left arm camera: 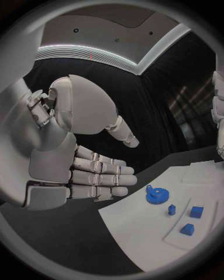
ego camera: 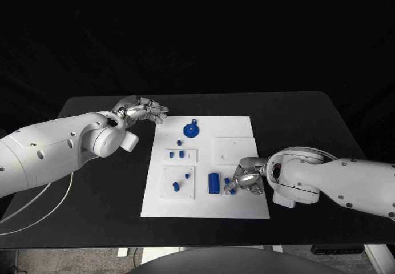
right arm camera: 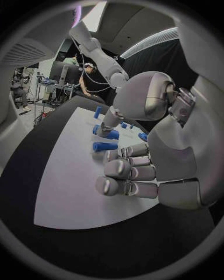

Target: Assemble the parts on the task board

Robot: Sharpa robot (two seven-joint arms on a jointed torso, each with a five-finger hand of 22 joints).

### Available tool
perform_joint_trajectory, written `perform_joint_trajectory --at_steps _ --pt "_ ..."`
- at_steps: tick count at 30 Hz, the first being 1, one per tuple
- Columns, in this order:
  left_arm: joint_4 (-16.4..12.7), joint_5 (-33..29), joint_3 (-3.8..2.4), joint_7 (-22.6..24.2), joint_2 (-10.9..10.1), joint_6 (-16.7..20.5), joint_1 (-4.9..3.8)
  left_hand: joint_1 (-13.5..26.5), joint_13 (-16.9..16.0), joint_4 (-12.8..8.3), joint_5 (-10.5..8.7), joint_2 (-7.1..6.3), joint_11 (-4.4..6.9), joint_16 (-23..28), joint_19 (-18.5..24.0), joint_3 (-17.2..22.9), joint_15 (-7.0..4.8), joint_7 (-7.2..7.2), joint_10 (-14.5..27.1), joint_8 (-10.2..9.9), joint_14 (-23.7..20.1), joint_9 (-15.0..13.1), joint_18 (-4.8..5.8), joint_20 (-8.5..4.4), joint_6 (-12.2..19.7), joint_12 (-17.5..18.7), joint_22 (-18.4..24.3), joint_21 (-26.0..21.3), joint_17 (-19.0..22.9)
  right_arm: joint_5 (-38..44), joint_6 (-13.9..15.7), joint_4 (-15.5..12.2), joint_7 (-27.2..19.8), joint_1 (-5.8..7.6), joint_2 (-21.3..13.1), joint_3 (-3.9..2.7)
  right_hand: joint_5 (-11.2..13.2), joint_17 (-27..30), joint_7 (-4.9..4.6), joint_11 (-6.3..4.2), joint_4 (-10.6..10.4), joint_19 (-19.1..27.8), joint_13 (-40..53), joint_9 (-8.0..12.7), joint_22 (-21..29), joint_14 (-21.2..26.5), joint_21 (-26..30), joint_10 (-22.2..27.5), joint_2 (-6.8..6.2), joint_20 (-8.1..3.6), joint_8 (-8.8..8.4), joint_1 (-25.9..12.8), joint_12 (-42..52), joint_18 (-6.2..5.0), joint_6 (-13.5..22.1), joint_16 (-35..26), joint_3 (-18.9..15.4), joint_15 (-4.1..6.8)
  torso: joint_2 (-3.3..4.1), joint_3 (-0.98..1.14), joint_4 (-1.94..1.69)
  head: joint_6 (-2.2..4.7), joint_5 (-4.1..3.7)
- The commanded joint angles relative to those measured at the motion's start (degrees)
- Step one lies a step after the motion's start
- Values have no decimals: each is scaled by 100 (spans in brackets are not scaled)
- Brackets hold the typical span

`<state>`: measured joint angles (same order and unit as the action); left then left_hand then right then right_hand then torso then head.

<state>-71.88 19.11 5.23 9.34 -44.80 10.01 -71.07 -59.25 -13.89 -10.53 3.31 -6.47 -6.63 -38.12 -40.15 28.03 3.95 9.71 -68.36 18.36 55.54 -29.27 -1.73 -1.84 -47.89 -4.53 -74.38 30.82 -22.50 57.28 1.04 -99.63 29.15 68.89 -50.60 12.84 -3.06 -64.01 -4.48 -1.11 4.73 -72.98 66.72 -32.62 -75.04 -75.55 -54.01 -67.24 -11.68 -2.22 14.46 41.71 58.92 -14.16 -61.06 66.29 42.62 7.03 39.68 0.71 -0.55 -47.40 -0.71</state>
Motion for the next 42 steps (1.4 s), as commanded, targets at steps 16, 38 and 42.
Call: perform_joint_trajectory --at_steps 16,38,42 --pt "-3 24 41 11 -17 -89 -4 28 -9 41 -16 1 -2 41 -5 -2 5 -4 32 12 32 5 23 13 44 22 -12 -29 -15 173 -57 -101 -9 -6 -61 0 19 -13 -46 -30 -14 1 11 -8 -84 -14 1 -26 72 -55 34 8 27 -84 49 14 0 28 1 0 -2 -34 -3" --pt "22 26 52 13 -19 -88 -3 18 -9 39 -16 -2 -2 46 -6 1 5 -4 33 12 32 6 23 13 46 22 -17 -35 -23 389 -106 -144 -8 -5 -163 -17 19 -22 -42 -34 117 6 16 -13 -92 -10 -19 -30 102 -68 43 79 31 -84 48 25 3 32 -1 -6 -1 -25 -7" --pt "21 28 53 12 -15 -92 -3 16 -9 39 -16 -2 -2 47 -6 2 5 -4 33 12 32 6 23 13 46 22 -18 -36 -24 496 -134 -91 -11 -5 -133 -17 19 -25 -43 -34 323 4 20 -19 -92 -9 -35 -32 138 -76 51 266 34 -84 53 29 5 32 1 -5 -3 -23 -7"
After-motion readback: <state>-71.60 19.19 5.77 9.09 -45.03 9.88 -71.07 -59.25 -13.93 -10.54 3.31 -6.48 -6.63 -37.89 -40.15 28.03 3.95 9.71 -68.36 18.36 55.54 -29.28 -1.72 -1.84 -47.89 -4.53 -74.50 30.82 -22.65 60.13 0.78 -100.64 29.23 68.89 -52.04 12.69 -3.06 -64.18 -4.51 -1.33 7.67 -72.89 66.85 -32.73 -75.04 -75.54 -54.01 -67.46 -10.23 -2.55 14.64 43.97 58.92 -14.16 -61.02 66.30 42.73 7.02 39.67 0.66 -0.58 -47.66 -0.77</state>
